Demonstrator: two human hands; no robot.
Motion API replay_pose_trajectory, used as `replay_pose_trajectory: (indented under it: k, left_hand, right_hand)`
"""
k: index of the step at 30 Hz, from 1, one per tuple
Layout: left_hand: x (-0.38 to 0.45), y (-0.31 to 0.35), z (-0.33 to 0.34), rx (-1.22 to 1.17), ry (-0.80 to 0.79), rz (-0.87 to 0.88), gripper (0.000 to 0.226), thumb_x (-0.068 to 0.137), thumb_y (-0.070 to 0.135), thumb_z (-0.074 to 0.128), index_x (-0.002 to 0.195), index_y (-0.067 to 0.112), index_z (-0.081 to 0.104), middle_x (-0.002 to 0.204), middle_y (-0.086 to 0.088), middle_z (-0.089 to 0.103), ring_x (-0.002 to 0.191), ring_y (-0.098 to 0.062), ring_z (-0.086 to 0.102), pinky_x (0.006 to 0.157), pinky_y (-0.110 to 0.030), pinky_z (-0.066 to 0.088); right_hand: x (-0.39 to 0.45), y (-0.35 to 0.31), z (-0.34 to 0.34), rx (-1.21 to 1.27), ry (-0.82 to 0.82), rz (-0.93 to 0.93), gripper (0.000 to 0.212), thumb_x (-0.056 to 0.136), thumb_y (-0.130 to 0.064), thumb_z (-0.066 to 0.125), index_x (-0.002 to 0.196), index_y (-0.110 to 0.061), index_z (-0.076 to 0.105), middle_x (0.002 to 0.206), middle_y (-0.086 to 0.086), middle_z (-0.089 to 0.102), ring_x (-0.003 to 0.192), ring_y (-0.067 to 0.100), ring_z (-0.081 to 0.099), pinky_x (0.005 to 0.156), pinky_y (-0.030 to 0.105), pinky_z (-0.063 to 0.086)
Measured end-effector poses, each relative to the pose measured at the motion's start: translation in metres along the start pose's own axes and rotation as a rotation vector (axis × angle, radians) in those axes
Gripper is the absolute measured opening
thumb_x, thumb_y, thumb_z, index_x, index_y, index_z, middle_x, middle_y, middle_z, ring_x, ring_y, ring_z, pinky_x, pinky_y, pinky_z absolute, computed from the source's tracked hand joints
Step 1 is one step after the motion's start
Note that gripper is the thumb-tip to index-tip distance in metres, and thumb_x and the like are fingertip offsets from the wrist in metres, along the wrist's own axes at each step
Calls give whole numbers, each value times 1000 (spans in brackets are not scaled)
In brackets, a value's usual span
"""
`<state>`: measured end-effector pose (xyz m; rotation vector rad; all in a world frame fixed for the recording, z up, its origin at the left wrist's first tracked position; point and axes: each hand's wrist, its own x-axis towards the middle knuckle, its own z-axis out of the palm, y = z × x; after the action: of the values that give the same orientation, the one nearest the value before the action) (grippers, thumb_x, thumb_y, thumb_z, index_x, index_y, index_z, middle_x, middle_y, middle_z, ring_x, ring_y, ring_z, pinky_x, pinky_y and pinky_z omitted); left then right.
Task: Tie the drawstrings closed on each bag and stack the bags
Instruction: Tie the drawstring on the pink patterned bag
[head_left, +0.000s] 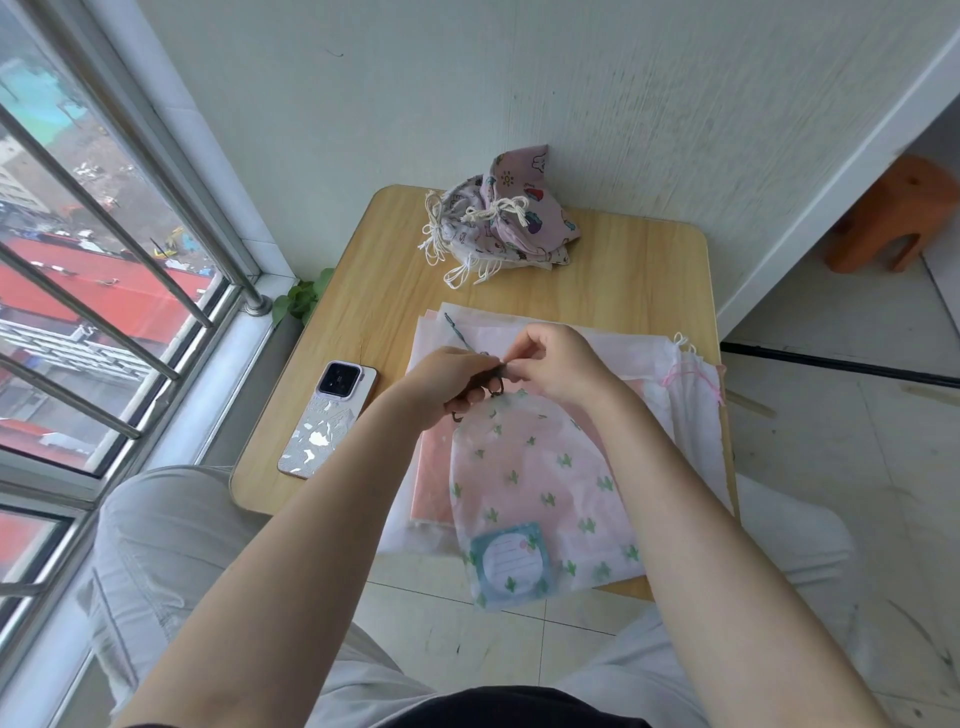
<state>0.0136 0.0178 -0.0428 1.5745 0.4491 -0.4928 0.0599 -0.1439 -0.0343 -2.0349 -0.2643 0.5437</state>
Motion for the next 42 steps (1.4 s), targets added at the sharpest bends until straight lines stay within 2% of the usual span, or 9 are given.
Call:
replay_pose_trajectory:
  k: [5, 9, 13, 18, 22, 26, 34, 38, 42]
  left_hand:
    - [1, -2, -3, 43, 89, 89, 20, 98, 17, 55, 95, 7, 72, 73, 1, 64, 53, -10, 41, 45, -18, 28]
    - [-1, -1, 2, 135, 147, 167, 16, 97, 12, 54, 96, 5, 69, 72, 1, 65, 51, -8, 42, 44, -15, 32]
    - [-2, 2, 6, 221, 214, 222, 7, 94, 19, 62, 96, 12, 62, 72, 6, 68, 51, -7, 44, 44, -18, 34]
    - [-1, 5, 9, 279, 263, 243, 14, 92, 21, 66, 94, 14, 54, 72, 6, 69, 41, 6, 46, 46, -18, 34]
    - [-3, 6, 8, 258, 260, 218, 16, 91, 22, 68, 90, 12, 57, 75, -2, 72, 42, 4, 48, 43, -16, 34]
    - [-5, 5, 7, 155, 277, 178, 14, 87, 25, 72, 82, 12, 67, 71, 2, 74, 61, -5, 61, 49, -16, 39]
    - [-9, 9, 6, 35, 278, 157, 14, 83, 20, 73, 81, 6, 78, 78, -7, 75, 70, -14, 62, 69, -32, 51]
    - [-9, 12, 5, 69, 235, 157, 13, 77, 8, 73, 89, 10, 79, 82, -9, 74, 72, -13, 63, 79, -30, 55]
    - [-8, 10, 4, 213, 237, 120, 17, 75, 18, 80, 92, 18, 77, 89, -3, 73, 77, -13, 60, 73, -27, 49]
  right_hand:
    - [5, 5, -10, -89, -93, 33, 16, 90, -6, 59, 83, -20, 60, 87, 5, 69, 81, 18, 66, 87, 40, 54]
    - [0, -1, -10, -18, -117, 69, 8, 83, -15, 64, 87, -20, 59, 89, 5, 70, 84, 19, 64, 84, 35, 48]
    - [-4, -7, -8, 31, -131, -2, 20, 78, -9, 73, 87, -14, 57, 94, 13, 72, 94, 30, 69, 90, 41, 52]
    - [-4, -13, -9, -107, -77, -52, 18, 76, -3, 74, 80, -11, 59, 78, 10, 73, 81, 31, 69, 80, 43, 54]
    - [-5, -18, -6, -220, -30, -108, 18, 79, 0, 71, 79, -13, 58, 66, 1, 70, 63, 16, 61, 65, 32, 48]
    - [-5, -17, -4, -277, 4, -139, 20, 82, -4, 71, 78, -18, 58, 69, -2, 70, 72, 19, 67, 67, 33, 52]
    - [-4, -15, -1, -264, 73, -177, 17, 81, -6, 72, 80, -19, 61, 74, 2, 69, 72, 16, 63, 61, 26, 47]
    - [-4, -11, -2, -273, 118, -174, 15, 81, -7, 72, 78, -19, 63, 73, 3, 67, 70, 16, 61, 60, 25, 46]
    - [-2, -8, -1, -270, 135, -164, 15, 81, -7, 71, 78, -19, 63, 74, 2, 68, 73, 18, 64, 67, 29, 50]
